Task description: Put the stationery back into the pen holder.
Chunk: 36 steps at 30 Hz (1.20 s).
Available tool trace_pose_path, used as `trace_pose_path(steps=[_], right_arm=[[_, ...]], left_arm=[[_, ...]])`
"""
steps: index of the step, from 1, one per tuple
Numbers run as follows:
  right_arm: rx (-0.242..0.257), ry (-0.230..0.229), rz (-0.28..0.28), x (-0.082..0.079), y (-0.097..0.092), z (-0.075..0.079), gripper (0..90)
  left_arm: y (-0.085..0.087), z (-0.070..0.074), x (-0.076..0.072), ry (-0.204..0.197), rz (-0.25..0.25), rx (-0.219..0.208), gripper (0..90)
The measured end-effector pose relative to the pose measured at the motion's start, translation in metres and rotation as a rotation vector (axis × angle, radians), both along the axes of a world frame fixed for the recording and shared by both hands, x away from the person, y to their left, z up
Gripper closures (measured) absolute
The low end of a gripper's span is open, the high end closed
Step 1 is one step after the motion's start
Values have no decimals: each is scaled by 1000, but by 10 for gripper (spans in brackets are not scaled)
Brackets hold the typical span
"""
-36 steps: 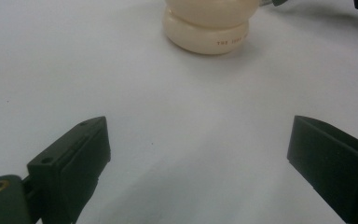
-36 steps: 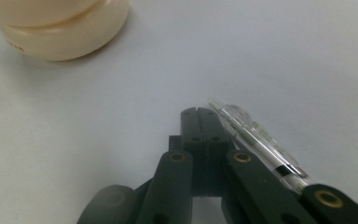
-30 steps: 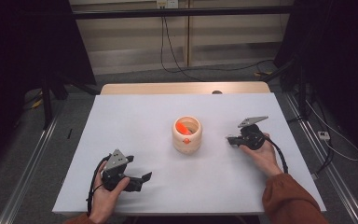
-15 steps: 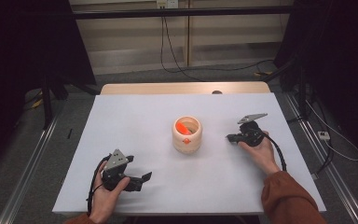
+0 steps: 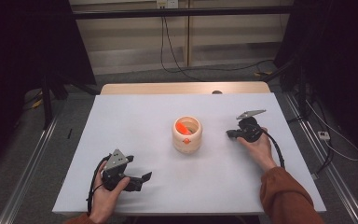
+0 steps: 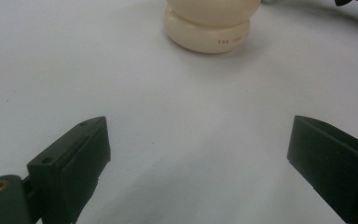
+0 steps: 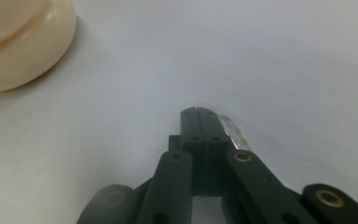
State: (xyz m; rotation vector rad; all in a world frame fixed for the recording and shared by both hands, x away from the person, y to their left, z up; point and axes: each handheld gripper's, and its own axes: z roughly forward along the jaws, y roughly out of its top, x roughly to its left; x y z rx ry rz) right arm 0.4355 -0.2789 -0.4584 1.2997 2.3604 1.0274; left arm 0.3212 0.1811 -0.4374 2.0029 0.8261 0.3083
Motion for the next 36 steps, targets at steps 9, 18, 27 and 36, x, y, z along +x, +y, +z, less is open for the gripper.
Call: trace_pose_path(steps=[9,18,27,36], right_arm=[[-4,-3,-23,7,0,0,900],[-25,-17,-68,16,3,0,900],[69,-11,7,11,0,7,898],[138,-49,37,-4,-5,24,359]], left_arm=[[1,0,0,-1,1,2,58],[0,0,0,0,2,-1,58],[2,0,0,-3,1,-9,58],[1,0,0,-1,3,-9,58]])
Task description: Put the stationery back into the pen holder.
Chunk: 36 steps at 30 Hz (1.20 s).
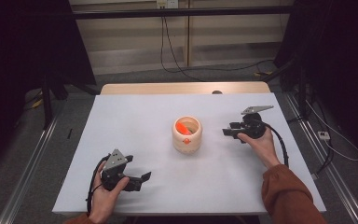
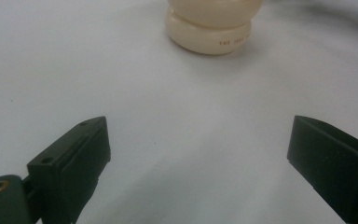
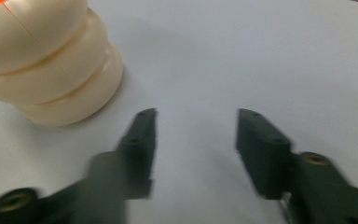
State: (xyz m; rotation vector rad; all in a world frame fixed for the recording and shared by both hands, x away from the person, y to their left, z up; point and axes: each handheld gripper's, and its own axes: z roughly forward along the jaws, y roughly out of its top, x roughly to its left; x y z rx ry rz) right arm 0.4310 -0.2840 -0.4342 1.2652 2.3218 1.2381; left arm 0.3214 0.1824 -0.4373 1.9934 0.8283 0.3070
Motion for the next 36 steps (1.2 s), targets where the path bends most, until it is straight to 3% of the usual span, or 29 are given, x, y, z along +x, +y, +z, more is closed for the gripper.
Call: trace_pose_path(steps=[2,6,9,12,14,18,21,24,27,33,36], right_arm=[[1,11,-8,-1,-2,3,197],[-27,5,-18,-4,-7,8,108],[-78,5,-10,-7,-10,10,109],[-100,37,-20,-10,-15,13,126],[-107,36,-14,-12,-21,16,204],[-134,57,-60,-16,-35,21,183],[-165,108,-69,-18,-46,21,173],[-192,138,-46,-19,-54,20,113],[-225,179,-31,-19,-58,18,151],[-275,207,8,-6,-64,14,168],[-303,235,32,1,-61,11,251]], left_arm=[[0,0,0,2,-4,9,58],[0,0,0,1,0,11,58],[0,0,0,0,-6,8,58],[0,0,0,1,-6,10,58],[0,0,0,0,-4,6,58],[-1,0,0,2,-5,10,58],[-1,-1,0,6,-3,5,58],[-1,0,0,2,-6,12,58],[-1,0,0,8,-11,22,58],[-1,-1,0,6,-1,11,58],[-1,-1,1,7,-3,8,58]])
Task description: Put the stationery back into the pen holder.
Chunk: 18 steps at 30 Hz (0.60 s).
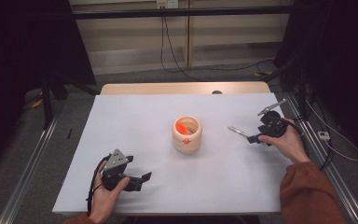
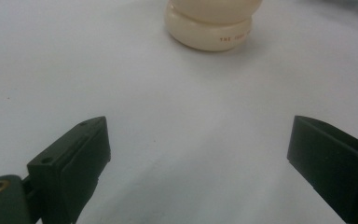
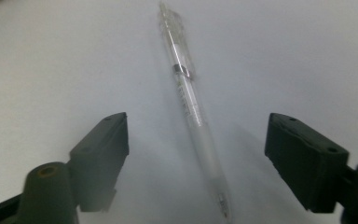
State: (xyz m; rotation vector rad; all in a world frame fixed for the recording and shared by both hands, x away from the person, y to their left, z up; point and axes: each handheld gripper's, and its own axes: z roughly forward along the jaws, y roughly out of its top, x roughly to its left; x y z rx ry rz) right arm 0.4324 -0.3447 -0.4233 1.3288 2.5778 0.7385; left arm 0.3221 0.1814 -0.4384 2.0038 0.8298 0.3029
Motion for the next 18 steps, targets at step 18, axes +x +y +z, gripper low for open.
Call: trace_pose_path(steps=[18], right_arm=[[-144,69,85,17,6,-4,631]], left_arm=[[-1,0,0,8,-9,-1,58]])
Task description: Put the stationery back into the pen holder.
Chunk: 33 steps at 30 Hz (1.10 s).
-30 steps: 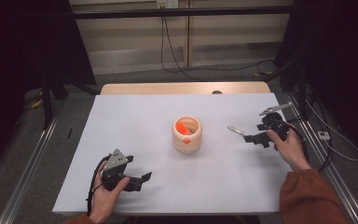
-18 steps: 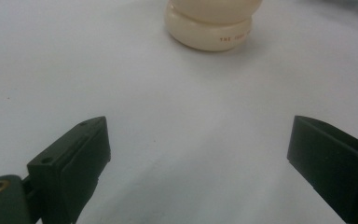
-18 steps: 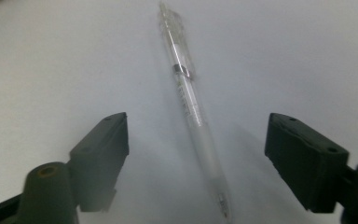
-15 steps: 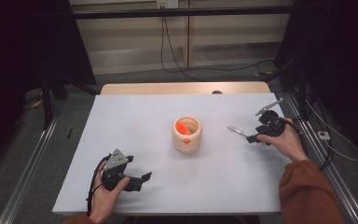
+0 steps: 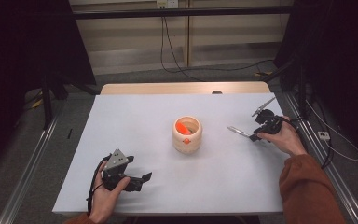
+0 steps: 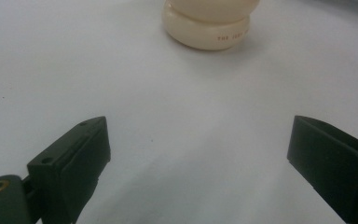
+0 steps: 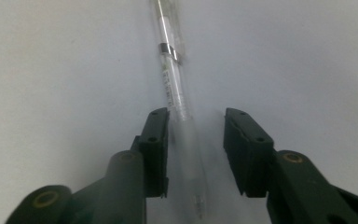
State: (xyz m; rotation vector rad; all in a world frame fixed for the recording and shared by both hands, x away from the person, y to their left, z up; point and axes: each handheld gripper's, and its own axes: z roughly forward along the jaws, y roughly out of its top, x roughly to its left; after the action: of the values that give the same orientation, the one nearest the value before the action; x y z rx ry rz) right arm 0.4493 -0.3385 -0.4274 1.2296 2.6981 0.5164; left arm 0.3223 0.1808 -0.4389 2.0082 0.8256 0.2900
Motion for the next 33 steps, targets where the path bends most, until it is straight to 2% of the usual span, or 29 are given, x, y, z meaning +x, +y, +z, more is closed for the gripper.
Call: trace_pose_path(steps=[3,9,16,20,25,28,33], right_arm=[[-23,8,10,1,2,0,662],[-19,25,39,2,3,-2,731],[-20,38,31,2,4,-3,759],[-39,43,27,3,7,-2,799],[-43,37,22,2,8,-2,801],[-34,38,16,2,7,-2,802],[13,41,0,3,1,0,802]], left_arm=[[0,0,0,1,1,-3,58],[0,0,0,0,-2,1,58],[0,0,0,1,-2,0,58],[-1,0,0,3,-7,4,58],[0,0,0,-1,-4,6,58],[0,0,1,-1,-5,6,58],[1,0,0,4,2,5,58]])
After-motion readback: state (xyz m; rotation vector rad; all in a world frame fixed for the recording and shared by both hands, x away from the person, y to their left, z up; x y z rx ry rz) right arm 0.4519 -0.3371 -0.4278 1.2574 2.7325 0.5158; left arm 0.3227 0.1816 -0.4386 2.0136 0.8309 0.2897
